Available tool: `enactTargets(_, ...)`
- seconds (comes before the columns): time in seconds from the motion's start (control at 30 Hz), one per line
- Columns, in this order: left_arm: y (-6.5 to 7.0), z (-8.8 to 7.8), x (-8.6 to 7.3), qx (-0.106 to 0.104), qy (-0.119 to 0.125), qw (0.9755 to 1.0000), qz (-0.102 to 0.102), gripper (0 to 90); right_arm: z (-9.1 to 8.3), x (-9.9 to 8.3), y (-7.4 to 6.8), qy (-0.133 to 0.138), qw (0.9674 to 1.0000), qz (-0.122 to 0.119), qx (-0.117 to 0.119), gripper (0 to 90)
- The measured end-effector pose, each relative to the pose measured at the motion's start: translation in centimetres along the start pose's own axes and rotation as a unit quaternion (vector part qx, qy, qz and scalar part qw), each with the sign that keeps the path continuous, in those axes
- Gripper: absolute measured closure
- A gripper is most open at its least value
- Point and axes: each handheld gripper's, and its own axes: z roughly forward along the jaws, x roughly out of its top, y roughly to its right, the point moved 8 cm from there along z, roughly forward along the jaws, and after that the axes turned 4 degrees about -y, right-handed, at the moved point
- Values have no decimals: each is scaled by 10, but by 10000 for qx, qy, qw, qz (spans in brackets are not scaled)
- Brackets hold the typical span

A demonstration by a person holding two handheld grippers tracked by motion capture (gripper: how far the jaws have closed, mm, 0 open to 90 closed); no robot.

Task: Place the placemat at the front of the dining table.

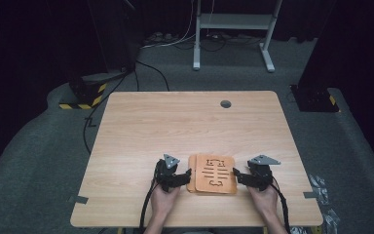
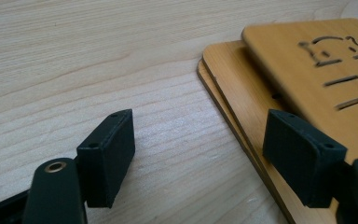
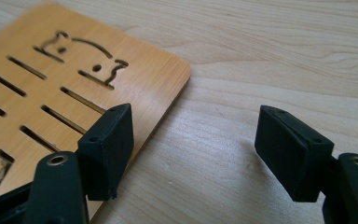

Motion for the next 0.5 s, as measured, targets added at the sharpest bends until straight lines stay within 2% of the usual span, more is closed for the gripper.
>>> enactTargets(0.17, 1, 0, 0, -21, 0, 10000, 3, 258, 1, -2, -2, -57, 9996, -202, -174, 283)
enactTargets(0.3, 3, -1, -1, -69, -13, 10000, 42, 262, 2, -2, -1, -76, 9997, -166, -130, 282)
enactTargets(0.33, 3, -1, 0, -73, -1, 9999, 143, 262, 2, -1, -1, -57, 9999, -100, -125, 282)
enactTargets(0.43, 4, -3, 0, -106, 37, 9997, 195, 262, 3, -1, -1, -45, 9998, -123, -151, 282)
enactTargets(0.5, 5, -4, 1, -182, 66, 9997, 132, 261, 3, -2, -1, -75, 9998, -142, -121, 282)
